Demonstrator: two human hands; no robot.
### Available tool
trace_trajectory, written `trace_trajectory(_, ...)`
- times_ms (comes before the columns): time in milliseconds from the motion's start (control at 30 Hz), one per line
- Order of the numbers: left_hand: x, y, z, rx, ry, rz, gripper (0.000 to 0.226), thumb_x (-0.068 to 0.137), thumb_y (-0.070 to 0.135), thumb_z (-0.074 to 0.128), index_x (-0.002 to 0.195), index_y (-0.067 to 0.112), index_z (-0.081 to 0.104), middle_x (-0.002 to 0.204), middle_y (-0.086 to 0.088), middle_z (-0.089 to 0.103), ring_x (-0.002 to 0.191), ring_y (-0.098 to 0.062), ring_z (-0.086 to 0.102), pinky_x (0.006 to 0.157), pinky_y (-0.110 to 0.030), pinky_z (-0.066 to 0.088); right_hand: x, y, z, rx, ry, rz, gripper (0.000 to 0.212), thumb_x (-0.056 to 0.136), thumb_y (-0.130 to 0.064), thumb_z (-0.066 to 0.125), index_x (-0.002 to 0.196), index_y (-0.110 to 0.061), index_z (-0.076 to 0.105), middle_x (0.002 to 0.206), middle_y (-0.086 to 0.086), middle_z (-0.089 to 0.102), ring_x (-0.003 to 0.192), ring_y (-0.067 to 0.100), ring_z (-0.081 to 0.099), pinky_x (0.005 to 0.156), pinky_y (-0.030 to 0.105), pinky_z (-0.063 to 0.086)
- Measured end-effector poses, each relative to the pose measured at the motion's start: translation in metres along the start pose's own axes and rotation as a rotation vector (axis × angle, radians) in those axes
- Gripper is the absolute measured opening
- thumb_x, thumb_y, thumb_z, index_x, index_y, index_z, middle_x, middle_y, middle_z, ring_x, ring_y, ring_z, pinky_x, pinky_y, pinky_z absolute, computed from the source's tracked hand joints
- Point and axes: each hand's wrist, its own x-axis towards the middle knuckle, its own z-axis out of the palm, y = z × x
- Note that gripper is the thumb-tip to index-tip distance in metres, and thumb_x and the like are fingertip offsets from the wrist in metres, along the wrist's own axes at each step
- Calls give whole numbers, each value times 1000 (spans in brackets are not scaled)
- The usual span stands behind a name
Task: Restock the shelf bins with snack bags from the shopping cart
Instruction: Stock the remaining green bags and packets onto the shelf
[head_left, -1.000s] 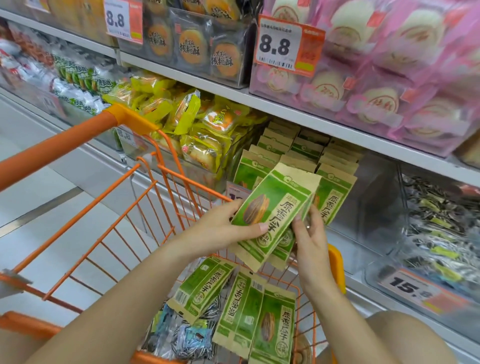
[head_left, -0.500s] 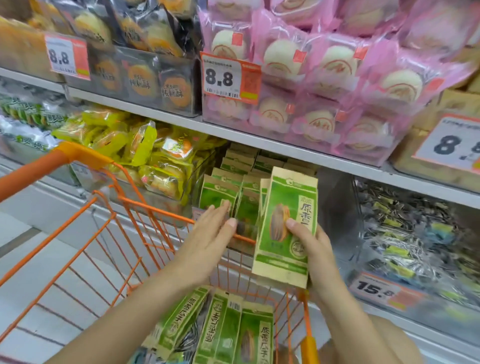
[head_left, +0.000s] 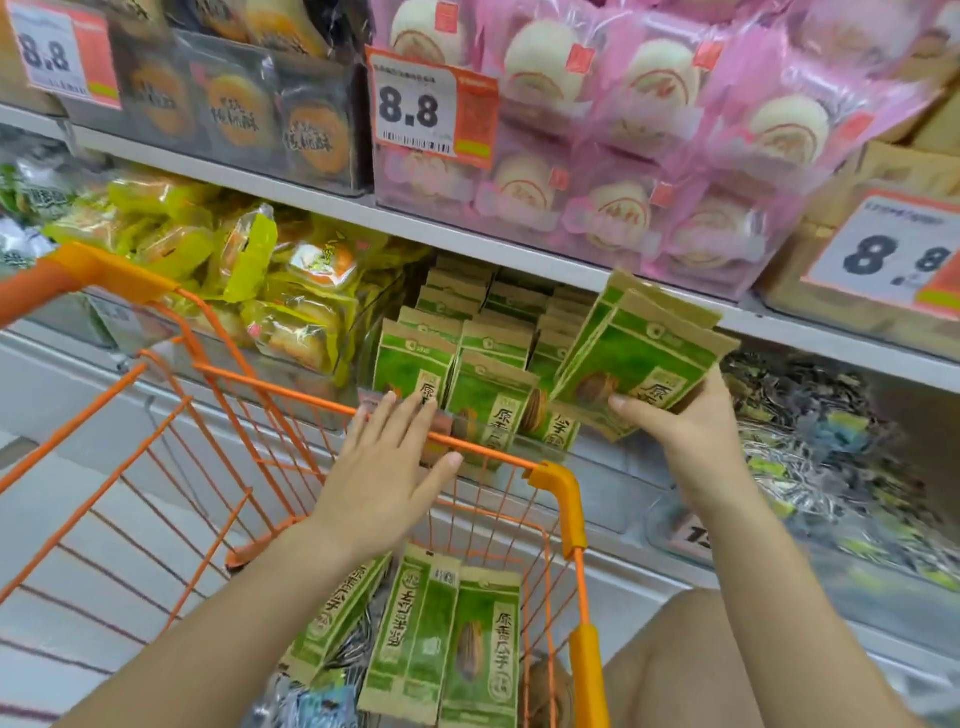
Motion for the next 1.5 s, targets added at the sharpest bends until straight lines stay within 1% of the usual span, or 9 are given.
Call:
trace_trajectory(233, 0, -4, 4, 110, 5, 29, 86, 79, 68, -3, 152, 23, -4, 159, 4, -7, 145, -16, -15, 114, -34, -16, 17, 44, 17, 58, -147, 222, 66, 68, 15, 73, 116, -24, 52, 114, 8, 67, 106, 25, 65, 96, 52, 49)
trace_trajectory(367, 0, -5, 4, 119, -4, 51, 86, 75, 62, 4, 151, 22, -7, 159, 3, -9, 145, -17, -17, 112, -33, -18, 23, 46, 25, -30, -175, 241, 63, 73, 10, 73, 123, -20, 48, 115, 6, 65, 104, 20, 64, 95, 46, 51)
trace_trajectory(533, -1, -9, 2, 118, -2, 78, 81, 82, 50, 28, 151, 23, -5, 159, 1, -6, 145, -17, -14, 112, -33, -18, 15, 42, 27, -714, -150, 203, 64, 75, -27, 79, 128, -19, 45, 120, 5, 50, 108, 21, 52, 81, 30, 40)
trace_trajectory(700, -1, -7, 0, 152, -21, 75, 83, 81, 47, 28, 150, 22, -10, 159, 1, -12, 145, -19, -17, 112, -34, -18, 10, 38, 24, -751, -342, 353, 27, 94, -39, 55, 111, -20, 61, 109, 5, 69, 98, 23, 65, 88, 35, 49)
trace_trajectory(1000, -1, -5, -2, 126, -26, 72, 83, 92, 37, 47, 150, 22, -10, 159, 1, -11, 145, -19, -16, 113, -35, -17, 11, 29, 33, -881, -380, 392, 62, 101, -49, 28, 140, -3, 40, 139, 20, 49, 124, 35, 48, 90, 35, 39)
trace_trajectory(1100, -3, -6, -2, 98, -26, 67, 81, 92, 36, 46, 151, 23, -8, 159, 2, -10, 145, -18, -15, 114, -35, -15, -4, 23, 19, -813, -210, 275, 69, 99, -47, 38, 153, -9, 17, 140, 12, 51, 130, 31, 46, 99, 37, 39)
trace_trajectory(1233, -4, -4, -13, -24, -6, 63, 68, 93, 28, 46, 152, 22, 12, 160, 1, 3, 146, -17, -4, 117, -35, -6, -36, 8, 21, -631, -52, -155, 39, 98, -25, 49, 136, -18, 49, 117, -3, 63, 112, 16, 57, 96, 41, 46)
trace_trajectory(1367, -5, -5, -49, -164, -6, 93, 41, 91, 20, 48, 131, 22, 54, 128, -4, 60, 123, -22, 49, 104, -36, 39, -61, -6, 53, -760, -364, -343, 24, 96, -23, 53, 118, -20, 62, 109, -7, 65, 101, 8, 58, 81, 24, 42)
trace_trajectory(1500, -21, -16, -69, 17, -333, 63, 37, 94, 24, 43, 129, 20, 55, 116, -3, 65, 107, -22, 57, 84, -31, 47, -66, 6, 98, -1170, -1078, -192, 46, 94, -43, 51, 136, -23, 46, 124, 1, 61, 112, 22, 57, 88, 35, 49)
